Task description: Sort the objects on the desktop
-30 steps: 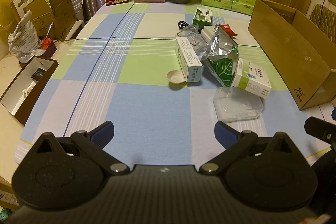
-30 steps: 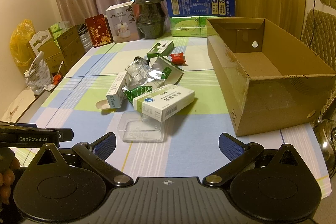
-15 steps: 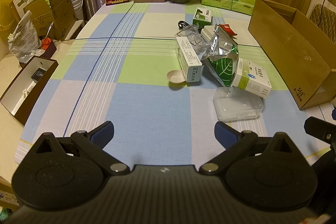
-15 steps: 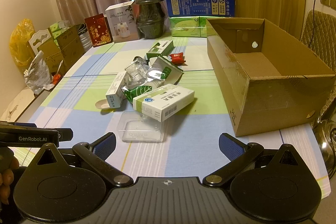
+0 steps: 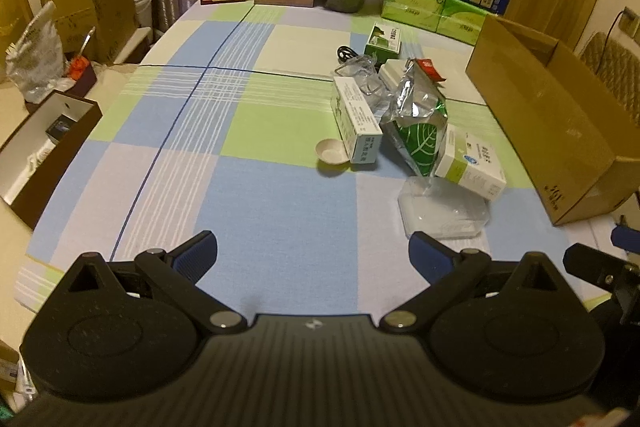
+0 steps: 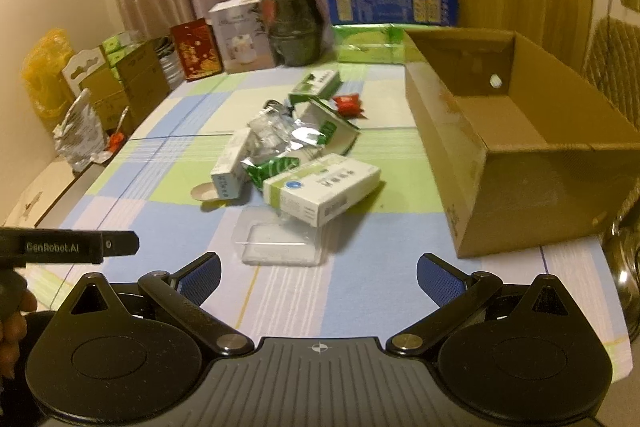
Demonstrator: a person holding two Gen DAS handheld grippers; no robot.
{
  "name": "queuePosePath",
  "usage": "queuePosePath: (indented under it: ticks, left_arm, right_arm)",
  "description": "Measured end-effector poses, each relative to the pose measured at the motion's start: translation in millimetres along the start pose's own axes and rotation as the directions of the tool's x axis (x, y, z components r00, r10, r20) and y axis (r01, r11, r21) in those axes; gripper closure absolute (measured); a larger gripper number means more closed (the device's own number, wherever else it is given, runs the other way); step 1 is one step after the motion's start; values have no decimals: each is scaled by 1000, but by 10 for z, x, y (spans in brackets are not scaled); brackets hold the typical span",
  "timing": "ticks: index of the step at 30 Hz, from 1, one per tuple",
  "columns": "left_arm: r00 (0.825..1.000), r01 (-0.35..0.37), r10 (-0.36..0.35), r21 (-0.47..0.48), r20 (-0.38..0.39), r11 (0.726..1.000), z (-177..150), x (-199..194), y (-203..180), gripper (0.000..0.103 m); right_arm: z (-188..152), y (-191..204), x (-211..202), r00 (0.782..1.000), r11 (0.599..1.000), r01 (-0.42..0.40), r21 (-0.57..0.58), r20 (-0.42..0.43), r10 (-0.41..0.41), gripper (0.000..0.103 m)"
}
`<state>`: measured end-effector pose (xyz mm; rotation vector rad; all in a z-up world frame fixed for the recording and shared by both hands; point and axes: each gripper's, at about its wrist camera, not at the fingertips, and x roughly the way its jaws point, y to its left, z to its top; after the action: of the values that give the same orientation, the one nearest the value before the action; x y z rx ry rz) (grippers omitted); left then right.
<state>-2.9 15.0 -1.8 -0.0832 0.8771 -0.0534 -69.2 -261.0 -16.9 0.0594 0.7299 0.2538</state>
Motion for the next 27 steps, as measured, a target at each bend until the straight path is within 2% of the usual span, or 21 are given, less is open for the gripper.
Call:
queuePosePath:
  ticks: [3,5,8,11,14,19,27]
  left_arm:
    - [1000,8,-9,32,23,999,54,-25,102,3]
    - [999,1,-5,84,47,996,113,-34,157,3]
    - [996,7,-23,173,90,985,210,-37,231,2]
    - [995,12,-37,255,93,967,315,35,294,2]
    - [995,32,-58,298,78,954,393,172,358,2]
    - [995,76,-93,306,41,949,494,460,391,2]
    - [993,99,-111,261,31,960,581,888,372,2]
  right_arm:
    - [-22,165,-94,992,996,70,-61,107,-63,2]
    - [-26,272,-66,988,989,93,-111,135,-78,2]
    - [-13,348,88,997,990,35,-137,76,-25,2]
    - [-14,402,286,997,991,71,-113,42,-66,2]
    - [-28,377,505,999,996,44,-77,11,-44,2]
    - [-91,360,840,998,997,49,-53,-27,-51,2]
    - [-120,355,1269,997,998,63,-7,-44,-63,2]
